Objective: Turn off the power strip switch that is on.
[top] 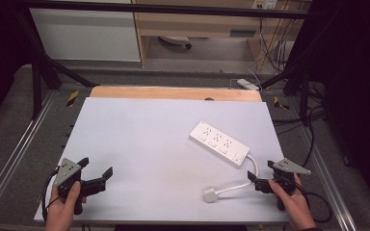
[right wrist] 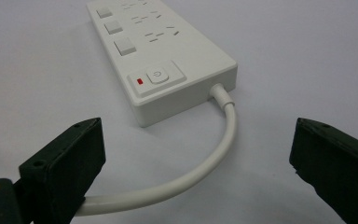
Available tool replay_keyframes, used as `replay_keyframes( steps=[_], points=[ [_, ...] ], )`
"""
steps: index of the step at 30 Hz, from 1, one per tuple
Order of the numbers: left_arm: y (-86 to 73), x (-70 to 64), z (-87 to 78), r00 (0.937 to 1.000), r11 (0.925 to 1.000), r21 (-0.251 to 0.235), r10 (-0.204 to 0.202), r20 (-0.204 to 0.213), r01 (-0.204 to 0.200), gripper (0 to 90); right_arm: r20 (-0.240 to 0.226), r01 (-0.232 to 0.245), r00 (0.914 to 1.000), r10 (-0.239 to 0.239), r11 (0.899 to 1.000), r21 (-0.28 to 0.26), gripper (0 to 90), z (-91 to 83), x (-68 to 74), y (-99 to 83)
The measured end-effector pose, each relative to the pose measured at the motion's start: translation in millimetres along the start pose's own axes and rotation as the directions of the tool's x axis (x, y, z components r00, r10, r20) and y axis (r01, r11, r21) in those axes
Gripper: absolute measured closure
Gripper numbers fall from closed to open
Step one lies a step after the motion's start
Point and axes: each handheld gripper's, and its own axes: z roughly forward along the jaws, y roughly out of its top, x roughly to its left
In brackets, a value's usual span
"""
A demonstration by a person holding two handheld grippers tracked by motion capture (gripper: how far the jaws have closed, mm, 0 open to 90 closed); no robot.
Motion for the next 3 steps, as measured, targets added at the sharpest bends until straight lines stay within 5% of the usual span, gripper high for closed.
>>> replay_keyframes(
  steps=[3],
  points=[
    [0.1, -0.1, -0.1, 1.0, 1.0, 0.001, 0.001, 0.002, -0.001, 5.5, -0.001, -0.007, 1.0, 0.007, 1.0, -0.01, 3.8, -0.4, -1.0, 1.2]
  ],
)
